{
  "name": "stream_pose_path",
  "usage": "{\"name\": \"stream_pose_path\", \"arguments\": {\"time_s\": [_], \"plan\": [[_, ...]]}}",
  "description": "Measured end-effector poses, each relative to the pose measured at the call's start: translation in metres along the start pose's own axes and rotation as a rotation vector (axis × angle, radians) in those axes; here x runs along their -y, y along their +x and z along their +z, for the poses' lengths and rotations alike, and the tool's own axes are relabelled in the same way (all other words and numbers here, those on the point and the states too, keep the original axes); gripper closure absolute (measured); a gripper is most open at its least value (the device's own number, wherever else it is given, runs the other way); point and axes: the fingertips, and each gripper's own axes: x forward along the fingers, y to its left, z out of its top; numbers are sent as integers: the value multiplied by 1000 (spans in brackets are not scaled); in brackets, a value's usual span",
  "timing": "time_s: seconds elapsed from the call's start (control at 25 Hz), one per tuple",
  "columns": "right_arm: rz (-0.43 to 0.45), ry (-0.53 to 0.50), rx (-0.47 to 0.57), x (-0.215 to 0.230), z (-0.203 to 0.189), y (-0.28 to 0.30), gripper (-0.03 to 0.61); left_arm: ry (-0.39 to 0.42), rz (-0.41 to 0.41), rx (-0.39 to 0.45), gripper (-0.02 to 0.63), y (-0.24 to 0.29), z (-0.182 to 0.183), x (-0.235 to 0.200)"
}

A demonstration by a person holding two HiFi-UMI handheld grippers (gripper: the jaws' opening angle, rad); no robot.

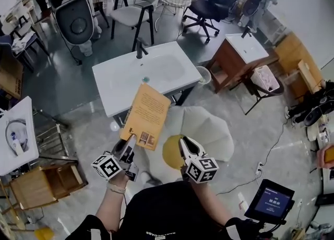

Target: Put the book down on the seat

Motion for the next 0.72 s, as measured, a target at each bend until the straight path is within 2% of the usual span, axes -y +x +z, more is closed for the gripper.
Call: {"name": "stream_pose_path", "arguments": {"time_s": [0.4, 0.72], "plan": [[-88, 29, -21, 41, -17, -26, 499, 12, 28, -150, 460, 42, -46, -24], [-148, 66, -31, 79, -28, -56, 499, 6, 97, -212, 460, 67, -85, -43]]}}
